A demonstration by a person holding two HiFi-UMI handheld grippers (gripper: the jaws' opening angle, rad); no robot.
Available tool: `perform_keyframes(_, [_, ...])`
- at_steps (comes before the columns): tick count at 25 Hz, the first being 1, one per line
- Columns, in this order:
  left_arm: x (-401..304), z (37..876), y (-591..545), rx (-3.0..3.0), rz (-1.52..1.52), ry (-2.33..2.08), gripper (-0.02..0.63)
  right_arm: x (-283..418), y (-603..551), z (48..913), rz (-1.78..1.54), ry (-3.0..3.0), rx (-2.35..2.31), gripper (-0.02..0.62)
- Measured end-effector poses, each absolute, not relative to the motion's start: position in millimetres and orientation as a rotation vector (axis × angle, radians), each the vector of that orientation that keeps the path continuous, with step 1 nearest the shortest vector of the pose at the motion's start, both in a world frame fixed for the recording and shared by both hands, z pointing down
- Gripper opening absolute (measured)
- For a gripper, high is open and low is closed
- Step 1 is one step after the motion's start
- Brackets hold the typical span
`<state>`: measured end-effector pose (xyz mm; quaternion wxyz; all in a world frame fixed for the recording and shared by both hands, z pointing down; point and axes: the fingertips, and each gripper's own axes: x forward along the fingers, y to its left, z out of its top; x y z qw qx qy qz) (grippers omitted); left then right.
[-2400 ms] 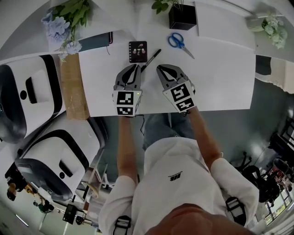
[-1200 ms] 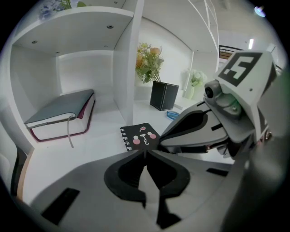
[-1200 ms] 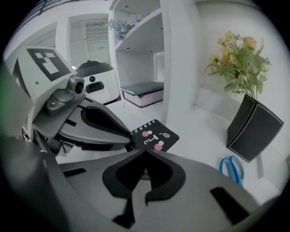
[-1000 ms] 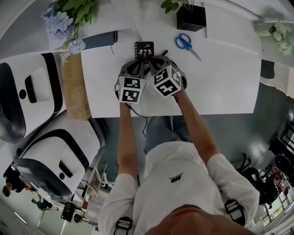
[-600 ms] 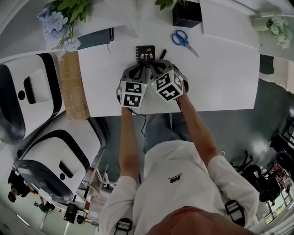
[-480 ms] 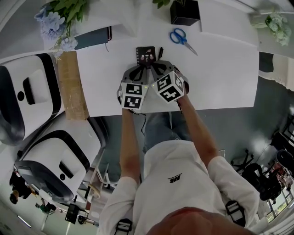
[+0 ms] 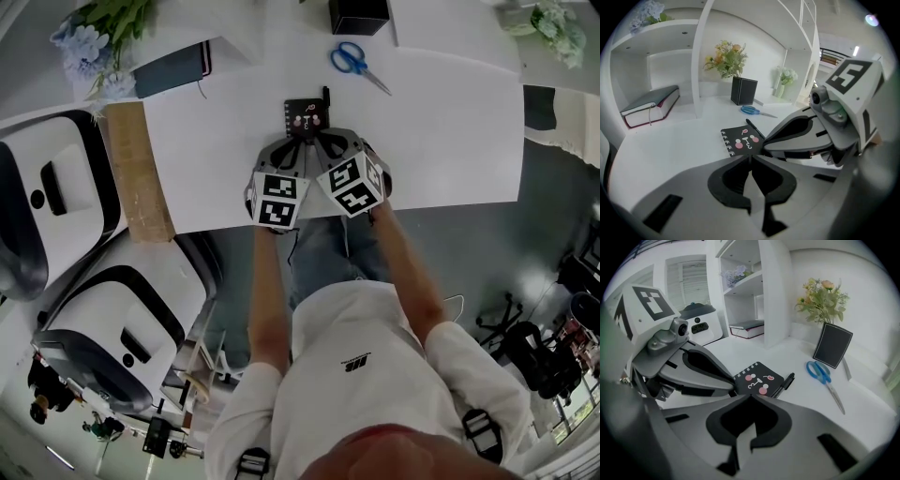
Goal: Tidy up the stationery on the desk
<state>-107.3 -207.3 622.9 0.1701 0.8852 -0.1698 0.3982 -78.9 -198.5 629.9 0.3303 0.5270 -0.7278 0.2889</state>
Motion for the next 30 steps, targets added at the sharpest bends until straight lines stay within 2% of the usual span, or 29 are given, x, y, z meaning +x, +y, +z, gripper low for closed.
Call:
perform_keyframes(18, [-78.8,623.5,-145.8,2.499,1.123,-0.389,0.0,-49.0,-141.4,630.7,0.804,-1.869,1.435,-0.005])
perform_keyframes(30, [-72.8,623.8,-144.3,2.489,1.108,-0.387,0.0,-43.0,-139.5,631.1,0.819,-1.868,1.455,-0.005])
